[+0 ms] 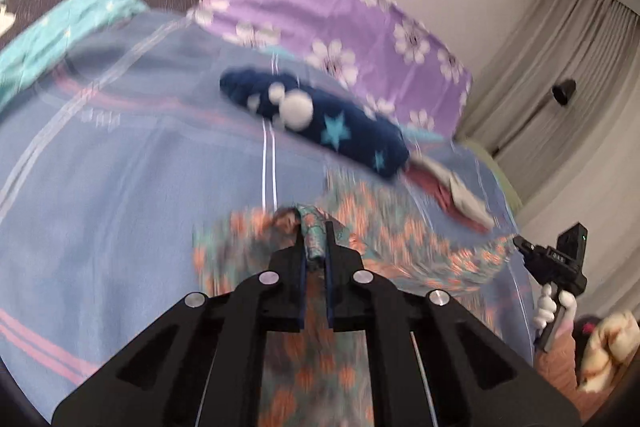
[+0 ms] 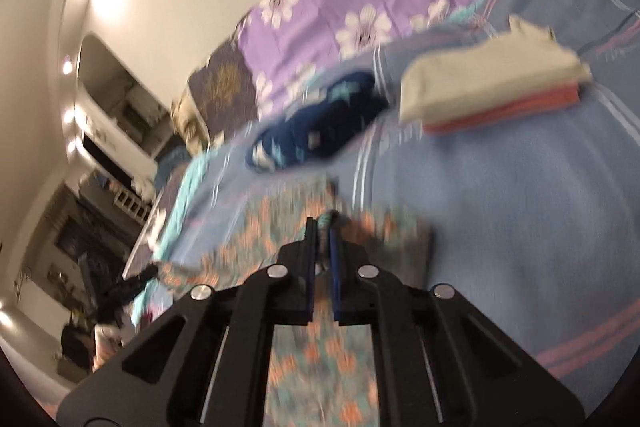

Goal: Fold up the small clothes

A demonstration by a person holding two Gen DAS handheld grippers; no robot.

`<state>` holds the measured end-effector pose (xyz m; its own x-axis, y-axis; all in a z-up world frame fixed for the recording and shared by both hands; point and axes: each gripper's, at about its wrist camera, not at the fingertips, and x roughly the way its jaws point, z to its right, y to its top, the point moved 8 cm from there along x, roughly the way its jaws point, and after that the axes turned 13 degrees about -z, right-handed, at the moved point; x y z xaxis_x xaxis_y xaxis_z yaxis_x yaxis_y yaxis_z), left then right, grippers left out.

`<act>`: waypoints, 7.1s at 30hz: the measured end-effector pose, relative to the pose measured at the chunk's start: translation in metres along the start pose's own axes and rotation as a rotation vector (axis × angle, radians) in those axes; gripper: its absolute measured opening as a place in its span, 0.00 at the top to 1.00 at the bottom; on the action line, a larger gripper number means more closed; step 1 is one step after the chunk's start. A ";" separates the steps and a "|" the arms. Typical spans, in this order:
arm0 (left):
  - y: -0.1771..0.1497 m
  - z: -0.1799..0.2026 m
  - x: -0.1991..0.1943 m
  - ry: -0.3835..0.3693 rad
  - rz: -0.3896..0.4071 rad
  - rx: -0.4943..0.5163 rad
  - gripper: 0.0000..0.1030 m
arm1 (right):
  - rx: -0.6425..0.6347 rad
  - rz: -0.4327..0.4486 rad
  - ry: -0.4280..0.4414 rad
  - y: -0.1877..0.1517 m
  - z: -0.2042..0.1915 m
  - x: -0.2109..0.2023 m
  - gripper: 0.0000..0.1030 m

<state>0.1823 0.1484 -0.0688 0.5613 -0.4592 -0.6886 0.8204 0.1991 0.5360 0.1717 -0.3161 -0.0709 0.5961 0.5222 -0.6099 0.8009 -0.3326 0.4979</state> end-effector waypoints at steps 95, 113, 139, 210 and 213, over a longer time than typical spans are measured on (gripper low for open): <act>-0.136 0.099 -0.017 0.280 -0.079 0.288 0.65 | 0.028 -0.135 -0.045 -0.160 0.066 -0.025 0.77; -0.190 0.238 0.163 0.070 -0.397 0.500 0.65 | -0.091 -0.248 0.078 -0.151 0.027 -0.005 0.78; -0.176 0.275 0.198 0.034 -0.532 0.475 0.76 | -0.251 -0.326 0.077 -0.175 0.003 -0.013 0.66; -0.156 0.117 0.031 0.091 -0.183 0.220 0.63 | -0.362 -0.245 -0.507 -0.117 0.018 0.040 0.73; -0.147 0.033 -0.003 0.203 -0.119 0.080 0.77 | -0.375 -0.188 -0.549 -0.107 -0.001 0.030 0.72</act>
<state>0.0562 0.0917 -0.1291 0.4781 -0.2902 -0.8290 0.8754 0.0806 0.4766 0.1040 -0.2642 -0.1423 0.4711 0.0378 -0.8813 0.8784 0.0703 0.4726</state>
